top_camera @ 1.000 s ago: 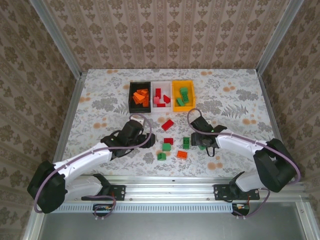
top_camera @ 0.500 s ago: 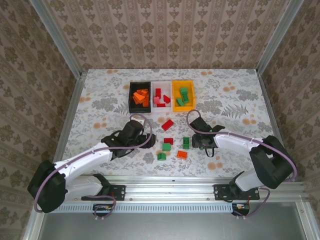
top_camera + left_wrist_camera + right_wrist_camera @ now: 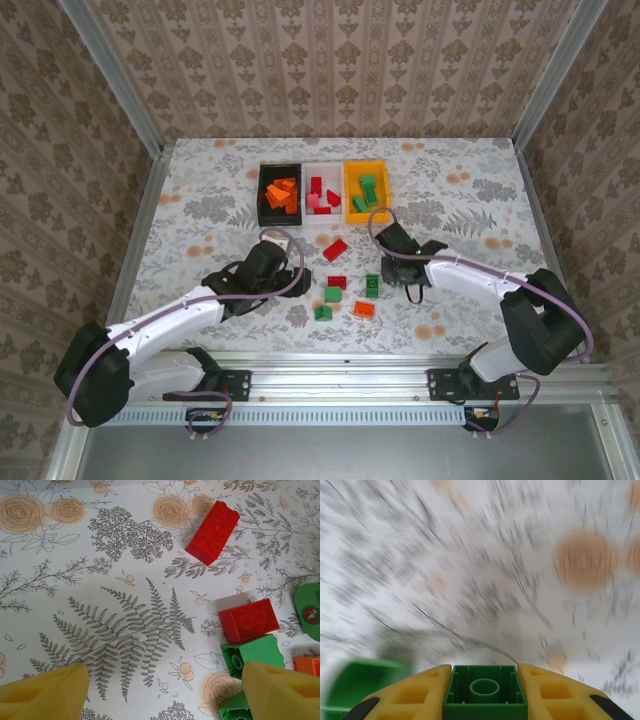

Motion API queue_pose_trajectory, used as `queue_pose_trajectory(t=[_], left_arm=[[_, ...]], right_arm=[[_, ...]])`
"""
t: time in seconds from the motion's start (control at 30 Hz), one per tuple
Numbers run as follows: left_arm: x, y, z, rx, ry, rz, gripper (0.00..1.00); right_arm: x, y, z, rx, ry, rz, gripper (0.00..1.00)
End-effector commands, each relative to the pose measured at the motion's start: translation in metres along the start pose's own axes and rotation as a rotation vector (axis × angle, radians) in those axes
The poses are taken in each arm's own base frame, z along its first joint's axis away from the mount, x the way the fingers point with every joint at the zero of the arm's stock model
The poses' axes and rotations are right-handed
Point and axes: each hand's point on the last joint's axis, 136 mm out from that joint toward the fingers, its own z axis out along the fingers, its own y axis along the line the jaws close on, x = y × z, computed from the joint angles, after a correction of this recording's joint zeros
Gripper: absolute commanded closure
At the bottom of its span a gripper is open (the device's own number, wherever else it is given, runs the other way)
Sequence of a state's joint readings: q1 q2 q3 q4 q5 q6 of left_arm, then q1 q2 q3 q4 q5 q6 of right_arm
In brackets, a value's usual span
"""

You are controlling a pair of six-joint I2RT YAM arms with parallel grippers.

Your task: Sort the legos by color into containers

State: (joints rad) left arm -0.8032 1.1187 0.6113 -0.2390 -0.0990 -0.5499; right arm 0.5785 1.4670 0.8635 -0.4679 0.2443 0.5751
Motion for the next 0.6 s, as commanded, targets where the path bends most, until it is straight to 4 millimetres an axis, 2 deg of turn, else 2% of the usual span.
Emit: queue_pose_trajectory(t=[0.0, 0.07, 0.13, 0.23, 0.33, 0.43, 0.5, 0.57], left_arm=[[-0.006, 0.005, -0.001, -0.022, -0.016, -0.017, 0.17], [-0.005, 0.008, 0.002, -0.034, -0.003, -0.036, 0.16], [-0.004, 0.007, 0.005, -0.033, 0.012, -0.047, 0.15], [-0.001, 0.007, 0.007, -0.037, 0.035, -0.045, 0.14], [0.003, 0.008, 0.008, -0.044, 0.054, -0.049, 0.13], [0.005, 0.009, 0.008, -0.043, 0.062, -0.044, 0.13], [0.004, 0.007, 0.008, -0.037, 0.065, -0.04, 0.11], [0.002, 0.004, 0.009, -0.029, 0.072, -0.033, 0.11]], right_arm=[[-0.078, 0.024, -0.022, -0.013, -0.185, -0.045, 0.78], [-0.111, 0.036, -0.015, -0.014, -0.222, -0.06, 0.78], [-0.141, 0.045, 0.005, 0.014, -0.212, -0.085, 0.78], [-0.172, 0.056, 0.036, 0.04, -0.189, -0.111, 0.79], [-0.195, 0.06, 0.056, 0.063, -0.183, -0.122, 0.78], [-0.205, 0.063, 0.07, 0.04, -0.141, -0.112, 0.75], [-0.211, 0.064, 0.073, 0.043, -0.13, -0.124, 0.65], [-0.215, 0.065, 0.067, 0.033, -0.142, -0.13, 0.56]])
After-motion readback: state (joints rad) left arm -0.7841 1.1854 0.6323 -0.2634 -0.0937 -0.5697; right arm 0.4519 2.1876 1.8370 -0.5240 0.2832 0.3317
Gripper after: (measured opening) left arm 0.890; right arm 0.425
